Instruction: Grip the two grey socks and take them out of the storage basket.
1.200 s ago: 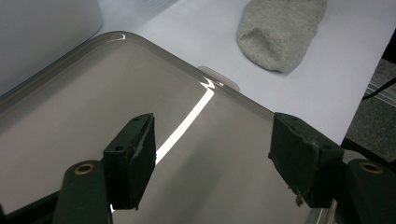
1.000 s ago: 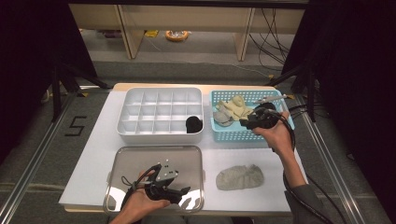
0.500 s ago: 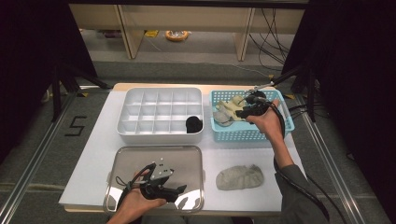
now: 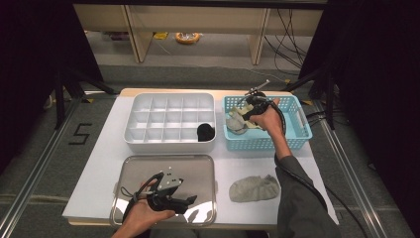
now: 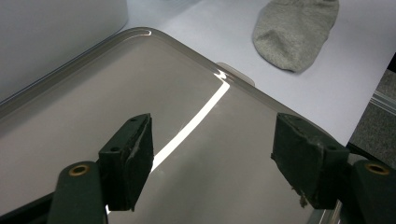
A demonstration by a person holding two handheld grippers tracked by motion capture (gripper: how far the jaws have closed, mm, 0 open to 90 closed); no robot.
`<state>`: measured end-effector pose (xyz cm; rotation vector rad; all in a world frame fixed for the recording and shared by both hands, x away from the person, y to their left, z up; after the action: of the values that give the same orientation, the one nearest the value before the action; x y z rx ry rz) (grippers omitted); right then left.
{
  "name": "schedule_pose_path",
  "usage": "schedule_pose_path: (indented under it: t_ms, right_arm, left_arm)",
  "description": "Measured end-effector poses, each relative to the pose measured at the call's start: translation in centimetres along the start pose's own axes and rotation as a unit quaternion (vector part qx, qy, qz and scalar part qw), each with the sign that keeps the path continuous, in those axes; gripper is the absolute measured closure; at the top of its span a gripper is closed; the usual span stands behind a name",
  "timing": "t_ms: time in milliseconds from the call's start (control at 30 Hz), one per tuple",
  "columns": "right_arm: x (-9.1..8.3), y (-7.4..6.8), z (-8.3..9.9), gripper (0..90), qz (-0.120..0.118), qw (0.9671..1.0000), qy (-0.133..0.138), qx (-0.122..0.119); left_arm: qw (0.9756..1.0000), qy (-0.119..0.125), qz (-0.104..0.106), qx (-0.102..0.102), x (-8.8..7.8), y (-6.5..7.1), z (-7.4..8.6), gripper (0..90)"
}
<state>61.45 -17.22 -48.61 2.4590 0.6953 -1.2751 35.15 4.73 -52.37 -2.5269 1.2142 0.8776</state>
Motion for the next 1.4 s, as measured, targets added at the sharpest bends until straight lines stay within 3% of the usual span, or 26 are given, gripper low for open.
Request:
schedule_pose_path:
  t_ms: [200,233,300,333,367,400,667,733,767,867,933,967,1000,1100,1133,1167,1233,1333,1400]
  right_arm:
    - [2.1,-0.1,-0.1,70.4,0.005,0.9996,-0.026,-0.008]
    - [2.3,-0.2,0.1,70.8,0.002,0.9993,-0.037,-0.008]
    - [3.0,-0.3,0.1,70.9,-0.016,0.999,-0.04,-0.012]
    - [3.2,-0.3,0.2,70.9,-0.013,0.9988,-0.045,-0.013]
    - [3.4,0.3,0.2,70.9,-0.005,0.9979,-0.049,-0.042]
    - [3.4,-0.1,0.5,70.9,0.01,0.998,-0.063,0.0]
    - [4.0,0.1,0.9,72.8,0.015,0.9968,-0.079,-0.002]
    - [4.1,0.2,0.9,75.9,0.016,0.9967,-0.08,-0.004]
    - [4.1,-0.1,1.1,78.7,0.011,0.9958,-0.091,0.009]
    - [4.2,0.2,1.2,86.2,0.018,0.9957,-0.091,0.001]
    - [4.0,0.4,1.1,87.2,0.023,0.9956,-0.091,-0.005]
    - [3.9,0.0,0.8,87.3,0.001,0.9968,-0.08,0.0]
    - [3.7,-0.2,0.7,87.4,0.0,0.9971,-0.076,0.007]
    - [2.6,0.2,-0.1,87.5,0.007,0.998,-0.061,-0.015]
    - [2.2,-0.1,-0.3,87.5,0.0,0.9984,-0.057,-0.004]
    - [1.6,0.0,-0.6,87.5,0.011,0.9985,-0.053,-0.003]
    - [0.5,-0.1,-1.2,87.5,-0.005,0.9994,-0.036,-0.001]
    - [-1.0,0.2,-2.0,87.5,0.015,0.9997,-0.016,-0.003]
    - [-2.2,0.2,-2.4,87.5,0.015,0.9999,-0.003,-0.006]
  left_arm:
    - [1.0,0.004,-0.003,-0.003,-0.1,0.0,-0.1,28.5]
    - [0.9999,-0.003,-0.008,0.009,-0.2,-0.3,0.0,28.5]
    - [0.9999,-0.002,-0.008,0.007,-0.2,-0.3,0.0,28.5]
    - [1.0,-0.001,-0.007,0.005,-0.2,-0.2,0.0,28.6]
    - [1.0,0.005,-0.004,-0.001,-0.1,0.0,0.0,28.6]
    - [1.0,0.0,-0.007,0.004,-0.1,-0.2,0.1,28.6]
    - [1.0,-0.002,-0.006,0.001,-0.1,-0.1,0.2,28.6]
    - [1.0,-0.003,-0.006,0.004,-0.1,-0.1,0.2,28.6]
    - [1.0,-0.004,-0.006,0.004,-0.1,-0.1,0.2,28.6]
    - [0.9999,-0.002,-0.006,0.008,0.0,-0.1,0.2,28.6]
    - [1.0,-0.002,-0.007,0.004,0.0,-0.1,0.3,28.6]
    - [1.0,-0.002,-0.007,0.006,0.0,-0.1,0.2,28.6]
    - [1.0,-0.001,-0.006,0.002,0.0,0.0,0.2,28.7]
    - [1.0,-0.002,-0.007,0.006,-0.1,-0.2,0.2,28.7]
    - [1.0,-0.001,-0.007,0.005,-0.1,-0.2,0.2,28.7]
    - [1.0,-0.001,-0.007,0.005,-0.1,-0.2,0.1,28.7]
    - [1.0,0.0,-0.005,0.004,-0.1,-0.1,0.1,28.7]
    - [1.0,-0.001,-0.008,0.006,-0.1,-0.2,0.1,28.7]
    - [1.0,-0.001,-0.007,0.005,-0.1,-0.2,0.1,28.7]
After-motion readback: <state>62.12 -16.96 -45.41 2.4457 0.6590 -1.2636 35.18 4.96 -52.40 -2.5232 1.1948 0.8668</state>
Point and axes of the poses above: each handheld gripper's, and its own axes: x roughly forward along the jaws, z roughly out of its underside, y roughly to its right, the point moved 10 cm from there along x, roughly forward along the jaws, and after that the axes turned 3 degrees about y, right-handed, at the moved point
